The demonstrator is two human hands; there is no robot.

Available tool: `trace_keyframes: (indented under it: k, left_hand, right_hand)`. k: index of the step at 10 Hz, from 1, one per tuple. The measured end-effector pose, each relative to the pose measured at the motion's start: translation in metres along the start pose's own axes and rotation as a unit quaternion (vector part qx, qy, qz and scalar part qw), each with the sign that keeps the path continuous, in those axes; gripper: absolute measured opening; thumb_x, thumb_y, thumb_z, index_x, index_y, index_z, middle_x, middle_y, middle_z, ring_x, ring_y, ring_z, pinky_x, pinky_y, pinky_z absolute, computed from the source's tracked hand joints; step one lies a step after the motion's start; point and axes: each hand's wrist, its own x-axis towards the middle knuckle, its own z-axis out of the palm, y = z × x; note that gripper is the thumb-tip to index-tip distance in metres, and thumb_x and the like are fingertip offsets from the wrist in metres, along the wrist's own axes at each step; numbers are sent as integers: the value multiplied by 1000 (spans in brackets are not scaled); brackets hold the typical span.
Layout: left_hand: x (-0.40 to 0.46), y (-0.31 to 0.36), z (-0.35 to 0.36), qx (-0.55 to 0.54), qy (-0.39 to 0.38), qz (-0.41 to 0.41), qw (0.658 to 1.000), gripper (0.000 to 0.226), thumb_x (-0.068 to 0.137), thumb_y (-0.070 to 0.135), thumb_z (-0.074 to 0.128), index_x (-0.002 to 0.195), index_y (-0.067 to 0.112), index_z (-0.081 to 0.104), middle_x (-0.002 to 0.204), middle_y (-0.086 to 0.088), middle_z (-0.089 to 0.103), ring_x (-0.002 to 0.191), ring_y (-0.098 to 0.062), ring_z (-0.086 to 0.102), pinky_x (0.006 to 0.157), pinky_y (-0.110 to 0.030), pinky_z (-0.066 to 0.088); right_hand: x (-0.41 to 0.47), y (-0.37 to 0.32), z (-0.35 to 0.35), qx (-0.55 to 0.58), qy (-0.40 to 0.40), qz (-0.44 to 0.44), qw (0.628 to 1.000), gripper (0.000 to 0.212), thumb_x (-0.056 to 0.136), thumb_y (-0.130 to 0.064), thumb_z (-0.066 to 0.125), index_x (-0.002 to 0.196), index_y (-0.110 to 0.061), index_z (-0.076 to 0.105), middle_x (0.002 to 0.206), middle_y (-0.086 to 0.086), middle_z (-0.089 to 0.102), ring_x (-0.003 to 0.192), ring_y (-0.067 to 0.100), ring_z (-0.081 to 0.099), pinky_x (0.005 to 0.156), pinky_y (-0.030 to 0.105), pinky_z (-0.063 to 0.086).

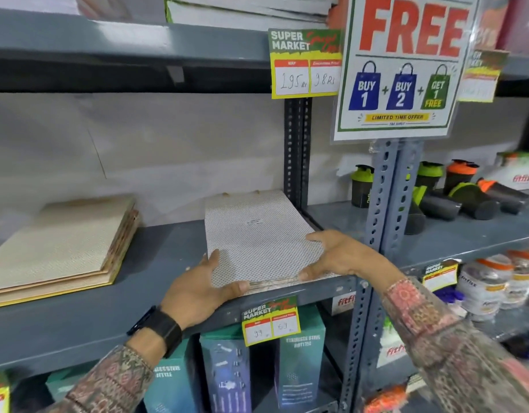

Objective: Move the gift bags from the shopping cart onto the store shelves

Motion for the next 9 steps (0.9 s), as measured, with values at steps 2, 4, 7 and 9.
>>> trace_keyframes:
  k: [2,4,7,9]
  left_hand:
    - [13,8,-13,-350,-4,-4,937,106,66,85,60,151,22,48,154,6,52,141,-12,52,122,-38,32]
    - [16,23,-7,-525,15,-27,851,60,97,61,43,136,21,65,129,2,74,117,-17,72,106,-35,48]
    - [-9,19,-39,-454,17,-60,889,41,99,55,44,109,32,76,113,7,66,102,-16,63,104,-33,42]
    - [-75,-34,-113,-173,242,25,954,65,97,55,51,156,29,38,155,6,49,144,-17,48,116,-31,35]
  right_hand:
    - [8,-11,-9,221,41,44,973,112,70,-74,77,159,-20,35,159,-2,47,151,26,38,121,38,37]
    - [22,-16,-5,205,73,100,971,90,90,-64,65,156,-9,39,165,14,39,152,36,35,121,51,29]
    - [-2,-32,7,39,149,42,987,63,97,-55,60,136,-5,56,128,15,60,117,29,58,96,38,45]
    - [-40,-126,75,-123,313,-193,922,71,97,-50,62,155,-13,43,157,10,52,146,29,47,117,41,40]
